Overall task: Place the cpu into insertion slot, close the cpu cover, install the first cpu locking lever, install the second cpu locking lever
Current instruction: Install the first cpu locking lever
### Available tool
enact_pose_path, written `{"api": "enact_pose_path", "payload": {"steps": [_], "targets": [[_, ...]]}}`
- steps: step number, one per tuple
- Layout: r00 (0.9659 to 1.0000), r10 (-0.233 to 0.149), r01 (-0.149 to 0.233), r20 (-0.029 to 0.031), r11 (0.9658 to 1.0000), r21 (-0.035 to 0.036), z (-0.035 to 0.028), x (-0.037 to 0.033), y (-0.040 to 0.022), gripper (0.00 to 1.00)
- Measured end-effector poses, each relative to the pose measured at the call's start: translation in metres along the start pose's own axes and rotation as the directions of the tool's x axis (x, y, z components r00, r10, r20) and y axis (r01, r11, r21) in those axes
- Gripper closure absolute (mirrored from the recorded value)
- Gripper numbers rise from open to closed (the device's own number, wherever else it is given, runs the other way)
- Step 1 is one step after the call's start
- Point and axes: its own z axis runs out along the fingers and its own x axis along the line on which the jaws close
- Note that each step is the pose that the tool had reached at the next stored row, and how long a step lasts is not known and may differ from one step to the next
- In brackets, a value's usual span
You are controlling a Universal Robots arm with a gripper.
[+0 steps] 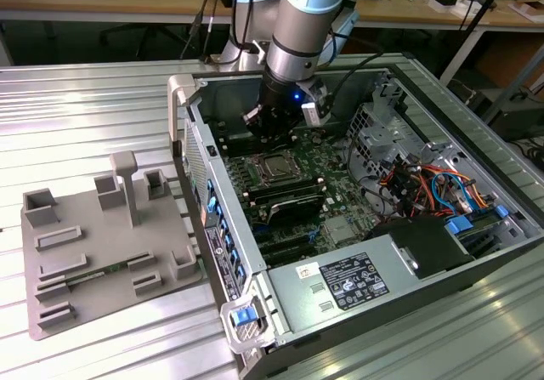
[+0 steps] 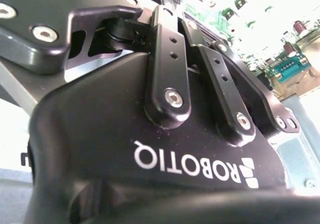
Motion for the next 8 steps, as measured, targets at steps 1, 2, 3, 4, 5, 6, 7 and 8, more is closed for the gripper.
{"api": "enact_pose_path", "payload": {"steps": [1, 2, 3, 4, 5, 6, 7, 8], "targets": [[1.0000, 0.000, 0.000, 0.0000, 1.0000, -0.0001, 0.0005, -0.0010, -0.0001, 0.89], [1.0000, -0.001, 0.001, -0.0001, 1.0000, -0.0001, 0.0012, -0.0023, -0.0003, 0.89], [1.0000, -0.001, 0.001, -0.0003, 1.0000, 0.0000, 0.0015, -0.0032, -0.0004, 0.89], [1.0000, -0.001, 0.001, -0.0003, 1.0000, 0.0001, 0.0018, -0.0041, -0.0005, 0.89], [1.0000, -0.001, 0.001, -0.0003, 1.0000, 0.0000, 0.0023, -0.0056, -0.0007, 0.89], [1.0000, -0.002, 0.002, -0.0003, 1.0000, -0.0002, 0.0026, -0.0071, -0.0009, 0.89], [1.0000, -0.002, 0.002, -0.0002, 1.0000, -0.0003, 0.0030, -0.0089, -0.0011, 0.89], [1.0000, -0.002, 0.002, -0.0003, 1.0000, -0.0002, 0.0032, -0.0108, -0.0013, 0.89]]}}
